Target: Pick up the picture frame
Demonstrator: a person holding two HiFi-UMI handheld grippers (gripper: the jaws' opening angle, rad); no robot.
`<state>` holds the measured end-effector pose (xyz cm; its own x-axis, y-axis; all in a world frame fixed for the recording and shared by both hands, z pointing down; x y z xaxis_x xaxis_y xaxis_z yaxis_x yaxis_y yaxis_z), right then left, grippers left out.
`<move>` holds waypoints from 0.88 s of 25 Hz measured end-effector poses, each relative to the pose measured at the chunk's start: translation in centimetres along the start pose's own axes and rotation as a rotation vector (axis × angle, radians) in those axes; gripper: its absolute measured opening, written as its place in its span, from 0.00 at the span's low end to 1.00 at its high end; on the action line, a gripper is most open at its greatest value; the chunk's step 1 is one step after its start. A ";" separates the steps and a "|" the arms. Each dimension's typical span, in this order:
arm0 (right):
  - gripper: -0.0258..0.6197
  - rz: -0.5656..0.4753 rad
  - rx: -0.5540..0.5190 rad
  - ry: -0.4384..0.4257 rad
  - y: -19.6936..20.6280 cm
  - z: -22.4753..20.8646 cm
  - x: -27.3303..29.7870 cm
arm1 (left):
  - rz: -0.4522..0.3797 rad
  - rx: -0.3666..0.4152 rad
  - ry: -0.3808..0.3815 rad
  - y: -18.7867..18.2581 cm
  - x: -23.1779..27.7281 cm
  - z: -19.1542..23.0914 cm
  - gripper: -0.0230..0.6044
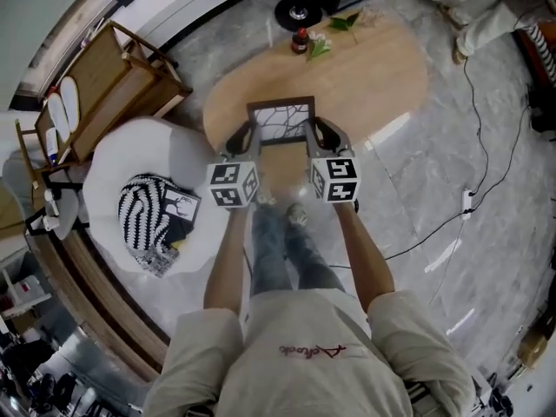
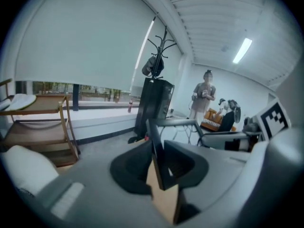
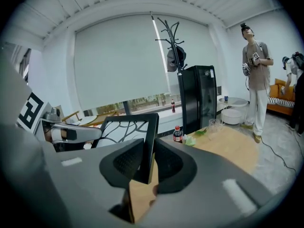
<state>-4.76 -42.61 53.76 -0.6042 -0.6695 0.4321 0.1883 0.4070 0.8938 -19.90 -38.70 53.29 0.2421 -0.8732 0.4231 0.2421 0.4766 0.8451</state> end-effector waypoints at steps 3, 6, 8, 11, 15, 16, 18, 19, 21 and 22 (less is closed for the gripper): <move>0.16 -0.031 -0.018 0.000 -2.8 0.8 -2.1 | -0.031 0.010 0.003 -2.4 -2.2 -1.4 0.16; 0.16 -0.055 -0.035 -0.003 -5.4 1.7 -4.3 | -0.055 0.020 0.006 -4.7 -4.4 -2.6 0.16; 0.16 -0.078 -0.042 -0.004 -7.2 2.2 -5.5 | -0.073 0.034 0.009 -6.4 -5.6 -3.3 0.16; 0.16 -0.114 -0.047 -0.003 -9.9 2.7 -7.3 | -0.100 0.059 0.013 -9.0 -7.4 -4.6 0.16; 0.16 -0.156 -0.058 -0.004 -12.9 3.3 -10.1 | -0.141 0.085 0.018 -11.8 -9.8 -6.7 0.16; 0.16 -0.165 -0.061 -0.005 -13.5 3.3 -10.7 | -0.150 0.090 0.019 -12.3 -10.3 -7.2 0.16; 0.16 -0.184 -0.070 -0.004 -14.7 3.5 -12.0 | -0.169 0.099 0.022 -13.4 -11.4 -8.2 0.16; 0.16 -0.196 -0.075 -0.003 -15.3 3.5 -12.7 | -0.179 0.103 0.023 -13.8 -11.9 -8.8 0.16; 0.16 -0.226 -0.088 -0.003 -16.6 3.4 -14.1 | -0.202 0.114 0.024 -14.9 -12.8 -10.0 0.16; 0.16 -0.240 -0.094 -0.003 -17.3 3.3 -14.8 | -0.213 0.120 0.025 -15.5 -13.2 -10.7 0.16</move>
<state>-1.61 -37.62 31.53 -0.6429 -0.7378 0.2059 0.1101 0.1770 0.9780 -16.80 -33.44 31.11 0.2206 -0.9493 0.2239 0.1769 0.2647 0.9480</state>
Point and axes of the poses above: the fingertips, and each gripper's own axes: x forward along the fingers, z to its left, y out of its underside, the point moved 3 cm from there along -x, backward along the fingers, and after that the axes turned 5 degrees about -x, right-handed, at the moved point
